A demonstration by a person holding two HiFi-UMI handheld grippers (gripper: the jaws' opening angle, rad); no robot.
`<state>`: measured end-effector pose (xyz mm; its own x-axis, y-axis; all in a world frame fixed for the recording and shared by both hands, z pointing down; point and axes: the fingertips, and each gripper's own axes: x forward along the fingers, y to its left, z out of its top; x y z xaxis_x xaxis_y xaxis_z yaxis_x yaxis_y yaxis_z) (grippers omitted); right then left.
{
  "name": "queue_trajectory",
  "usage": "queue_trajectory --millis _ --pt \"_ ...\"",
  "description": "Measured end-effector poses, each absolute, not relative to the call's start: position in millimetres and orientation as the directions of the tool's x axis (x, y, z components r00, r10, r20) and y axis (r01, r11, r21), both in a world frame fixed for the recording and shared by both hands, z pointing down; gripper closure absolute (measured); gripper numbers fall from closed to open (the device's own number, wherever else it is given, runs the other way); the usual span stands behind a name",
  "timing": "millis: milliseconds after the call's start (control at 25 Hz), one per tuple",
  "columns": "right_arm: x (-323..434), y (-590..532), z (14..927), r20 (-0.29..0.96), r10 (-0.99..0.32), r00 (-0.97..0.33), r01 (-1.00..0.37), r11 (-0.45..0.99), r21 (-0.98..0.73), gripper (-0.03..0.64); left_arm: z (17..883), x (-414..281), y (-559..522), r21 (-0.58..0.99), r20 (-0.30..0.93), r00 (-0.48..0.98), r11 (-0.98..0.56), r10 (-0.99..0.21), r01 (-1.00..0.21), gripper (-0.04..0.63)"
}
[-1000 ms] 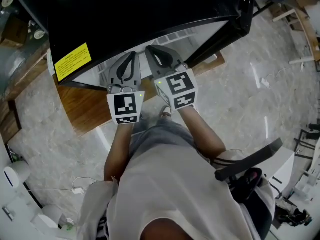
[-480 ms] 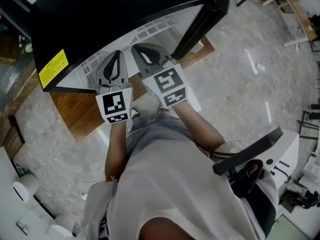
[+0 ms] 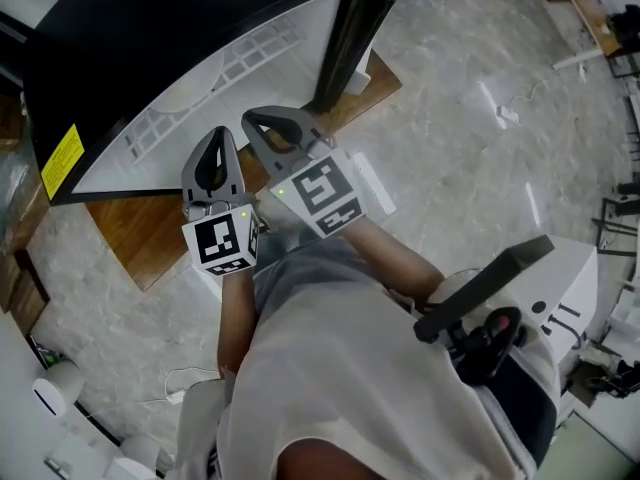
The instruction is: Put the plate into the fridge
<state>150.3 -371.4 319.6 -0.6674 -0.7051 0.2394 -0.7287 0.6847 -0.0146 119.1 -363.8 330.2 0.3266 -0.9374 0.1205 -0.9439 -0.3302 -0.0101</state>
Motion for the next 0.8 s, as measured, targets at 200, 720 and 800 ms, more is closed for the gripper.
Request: queue_trajectory --millis 200,720,800 --pt "185 -346 337 0.243 -0.689 -0.683 -0.715 0.699 -0.029 0.6 349 148 -337 -0.003 0.141 0.292 -0.296 -0.946 -0.955 0.578" --pt "194 -309 376 0.287 -0.647 -0.707 -0.623 0.761 0.181 0.6 381 149 -289 0.024 0.201 0.244 -0.245 -0.949 -0.969 0.578" --pt "182 -289 370 0.289 -0.643 -0.709 -0.608 0.766 0.211 0.6 373 144 -269 0.027 0.202 0.279 -0.279 -0.939 -0.96 0.578"
